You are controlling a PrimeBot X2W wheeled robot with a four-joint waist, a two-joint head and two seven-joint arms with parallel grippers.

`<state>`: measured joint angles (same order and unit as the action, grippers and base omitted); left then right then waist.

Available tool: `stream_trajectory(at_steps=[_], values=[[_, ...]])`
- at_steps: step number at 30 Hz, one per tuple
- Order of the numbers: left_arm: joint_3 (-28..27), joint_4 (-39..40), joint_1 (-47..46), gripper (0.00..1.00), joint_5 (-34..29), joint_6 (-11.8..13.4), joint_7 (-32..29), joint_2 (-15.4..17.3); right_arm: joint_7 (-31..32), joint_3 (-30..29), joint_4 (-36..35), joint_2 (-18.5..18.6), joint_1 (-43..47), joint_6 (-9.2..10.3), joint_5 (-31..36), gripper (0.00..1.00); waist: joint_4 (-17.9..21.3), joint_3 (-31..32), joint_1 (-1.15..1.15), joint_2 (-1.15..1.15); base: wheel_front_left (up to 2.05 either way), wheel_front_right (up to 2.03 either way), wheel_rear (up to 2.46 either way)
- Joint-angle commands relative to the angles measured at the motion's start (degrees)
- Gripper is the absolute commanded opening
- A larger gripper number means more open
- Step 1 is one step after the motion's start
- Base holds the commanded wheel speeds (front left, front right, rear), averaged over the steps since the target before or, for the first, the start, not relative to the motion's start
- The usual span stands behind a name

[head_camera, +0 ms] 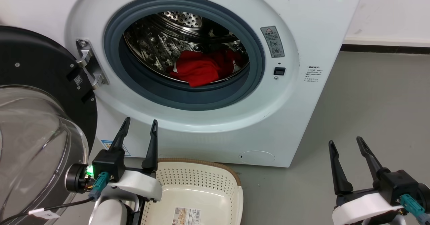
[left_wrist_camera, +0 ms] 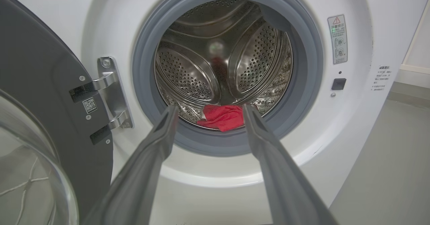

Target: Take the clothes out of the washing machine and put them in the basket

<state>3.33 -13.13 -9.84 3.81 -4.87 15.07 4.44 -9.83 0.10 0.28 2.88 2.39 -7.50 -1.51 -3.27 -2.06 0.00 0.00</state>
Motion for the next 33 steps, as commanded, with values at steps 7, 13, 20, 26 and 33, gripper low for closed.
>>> stream_trajectory(at_steps=[7,13,20,26,33], values=[[-0.66,-0.41,-0.61,1.00,-0.09,-0.54,0.16,-0.50,-0.23,-0.29,0.48,-0.01,0.26,0.02,-1.19,1.00,0.01,-0.27,0.00,0.00,0.00,0.00,0.00],[-0.91,-0.75,-0.51,1.00,-0.34,-0.67,0.16,-0.70,-0.29,-0.37,0.80,-0.01,0.11,0.02,-1.16,1.00,0.04,-0.27,0.00,0.00,0.00,0.00,0.00],[-0.99,-1.00,-0.41,1.00,-0.65,-0.92,0.16,-0.89,-0.13,-0.44,1.08,-0.01,0.03,0.02,-1.11,1.00,0.07,-0.22,0.00,0.00,0.00,0.00,0.00],[-1.27,-1.38,-1.57,1.00,-0.60,-0.85,0.16,-1.06,0.08,-0.32,0.55,-0.01,-0.64,0.02,-0.92,1.00,0.32,-0.98,0.00,0.00,0.00,0.00,0.00],[-1.26,-3.93,-8.45,1.00,-2.14,0.22,0.15,-1.05,0.69,1.15,-2.70,-0.02,-3.16,0.02,-0.69,1.00,2.97,-6.44,0.00,0.00,0.00,0.00,0.00]])
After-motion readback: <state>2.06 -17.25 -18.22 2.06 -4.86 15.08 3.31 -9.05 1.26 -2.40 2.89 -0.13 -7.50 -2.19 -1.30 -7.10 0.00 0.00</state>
